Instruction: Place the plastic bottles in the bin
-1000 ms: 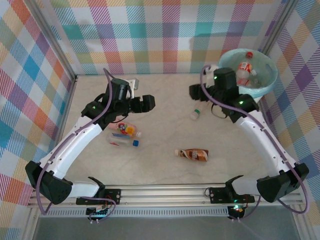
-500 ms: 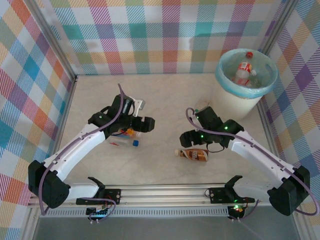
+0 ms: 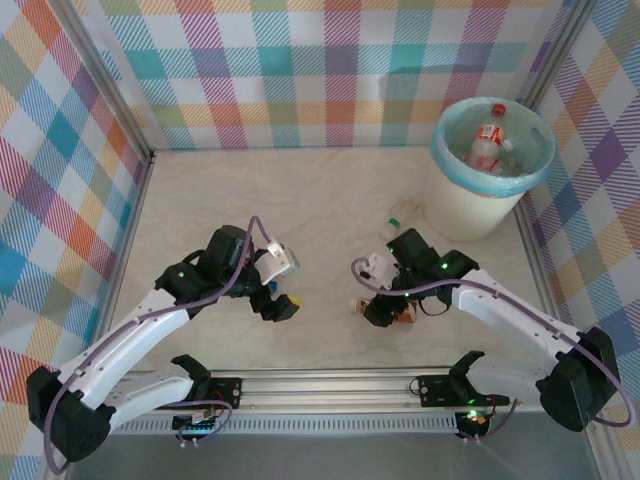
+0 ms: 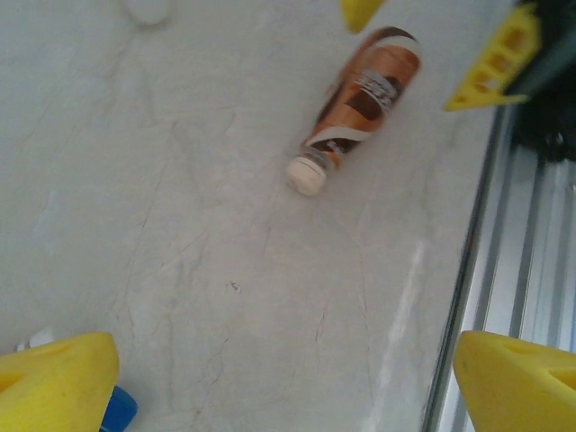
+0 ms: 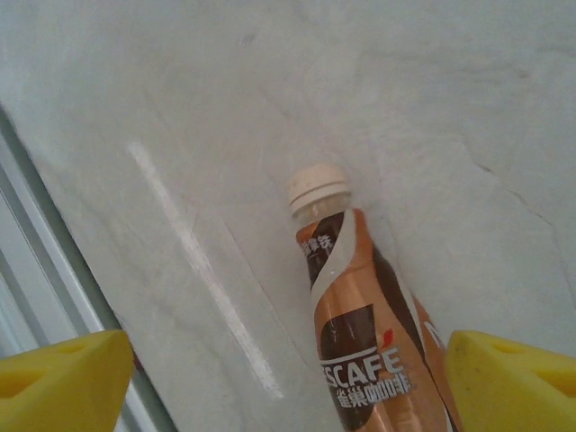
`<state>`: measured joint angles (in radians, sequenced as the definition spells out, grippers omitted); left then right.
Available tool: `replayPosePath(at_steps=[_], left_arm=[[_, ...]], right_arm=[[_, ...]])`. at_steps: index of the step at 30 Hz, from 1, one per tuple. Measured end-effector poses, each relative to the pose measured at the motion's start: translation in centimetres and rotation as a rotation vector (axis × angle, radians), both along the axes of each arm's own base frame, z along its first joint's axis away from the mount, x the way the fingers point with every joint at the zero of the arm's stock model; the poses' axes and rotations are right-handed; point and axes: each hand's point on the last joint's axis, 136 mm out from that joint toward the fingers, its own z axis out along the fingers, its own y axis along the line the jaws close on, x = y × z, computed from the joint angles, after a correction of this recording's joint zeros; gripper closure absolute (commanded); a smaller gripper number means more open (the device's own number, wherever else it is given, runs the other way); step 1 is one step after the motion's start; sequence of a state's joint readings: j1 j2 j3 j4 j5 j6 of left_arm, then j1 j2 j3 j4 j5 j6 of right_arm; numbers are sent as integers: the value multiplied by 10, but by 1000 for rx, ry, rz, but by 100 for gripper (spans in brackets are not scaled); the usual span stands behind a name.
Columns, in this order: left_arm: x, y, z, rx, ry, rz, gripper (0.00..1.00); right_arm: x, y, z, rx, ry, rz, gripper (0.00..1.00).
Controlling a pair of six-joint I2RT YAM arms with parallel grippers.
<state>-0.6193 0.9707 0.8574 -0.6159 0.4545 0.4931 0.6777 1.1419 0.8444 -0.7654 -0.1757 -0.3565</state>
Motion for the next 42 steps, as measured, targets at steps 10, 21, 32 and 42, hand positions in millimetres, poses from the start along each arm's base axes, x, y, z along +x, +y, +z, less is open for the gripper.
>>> replayPosePath(at_steps=[10,21,32,42], left_arm=[[-21,8,-15,59,-149,-179,4],[-30,13,-14,90,-187,-202,4],[-30,16,-13,102,-205,-190,5],[-31,16,-4,79,-240,-186,4]], right_arm=[[-1,27,-43,-46,11,229,25],[15,35,-81,-195,61,317,31],[21,21,-102,-304,66,314,27],[91,-6,3,-120,-210,-278,12]])
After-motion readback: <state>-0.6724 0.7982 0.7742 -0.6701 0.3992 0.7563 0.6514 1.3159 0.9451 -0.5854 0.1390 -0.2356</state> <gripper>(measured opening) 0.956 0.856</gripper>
